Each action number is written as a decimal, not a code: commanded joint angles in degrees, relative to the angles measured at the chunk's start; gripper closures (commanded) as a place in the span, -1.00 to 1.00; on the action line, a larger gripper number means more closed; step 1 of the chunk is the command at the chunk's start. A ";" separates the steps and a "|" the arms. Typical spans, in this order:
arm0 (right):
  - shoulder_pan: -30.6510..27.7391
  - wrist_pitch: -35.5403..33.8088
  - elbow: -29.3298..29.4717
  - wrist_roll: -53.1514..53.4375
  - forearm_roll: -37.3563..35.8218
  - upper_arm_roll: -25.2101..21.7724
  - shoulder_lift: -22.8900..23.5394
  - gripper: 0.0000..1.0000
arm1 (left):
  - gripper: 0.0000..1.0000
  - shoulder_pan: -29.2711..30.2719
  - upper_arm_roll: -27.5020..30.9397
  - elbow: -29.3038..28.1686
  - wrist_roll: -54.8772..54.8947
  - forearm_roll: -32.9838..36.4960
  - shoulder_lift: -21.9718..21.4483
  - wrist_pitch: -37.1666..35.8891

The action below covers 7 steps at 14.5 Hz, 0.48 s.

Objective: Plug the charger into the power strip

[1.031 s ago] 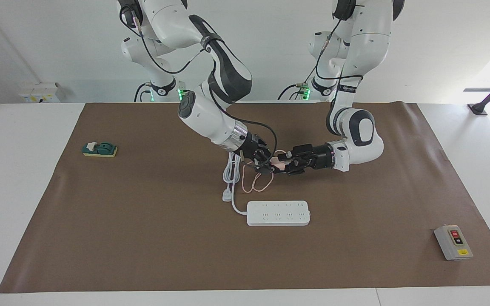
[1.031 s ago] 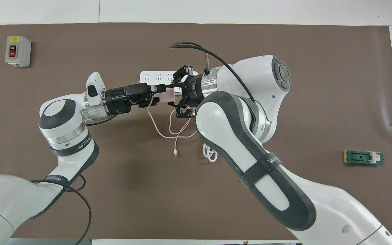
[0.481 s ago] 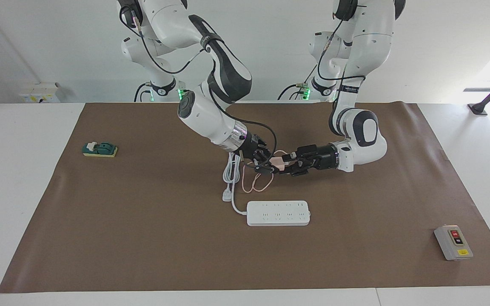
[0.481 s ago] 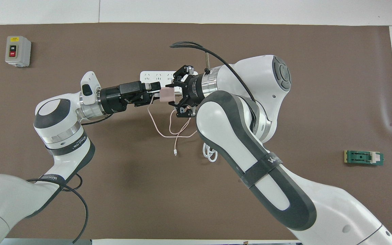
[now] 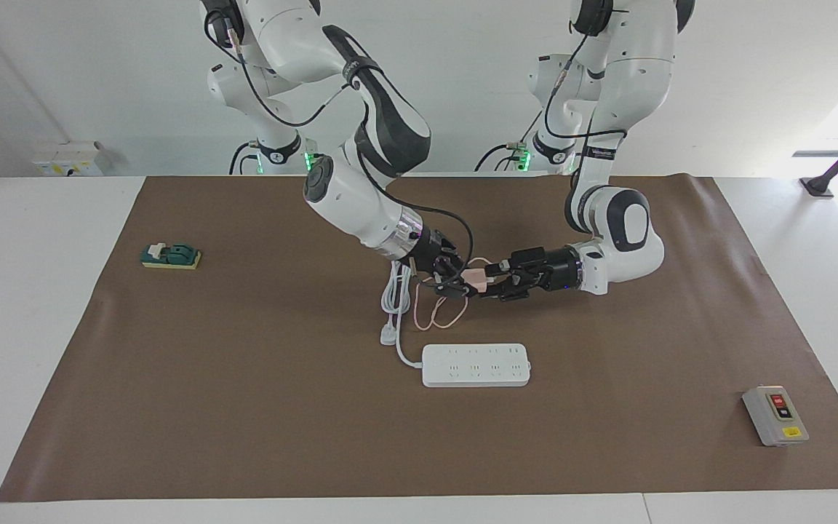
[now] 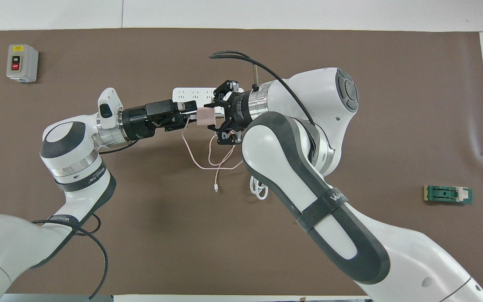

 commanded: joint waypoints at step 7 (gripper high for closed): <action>-0.43 -0.19 1.18 0.55 -0.87 0.11 0.67 1.00 | 1.00 -0.31 0.17 0.64 0.37 -0.04 0.55 -0.57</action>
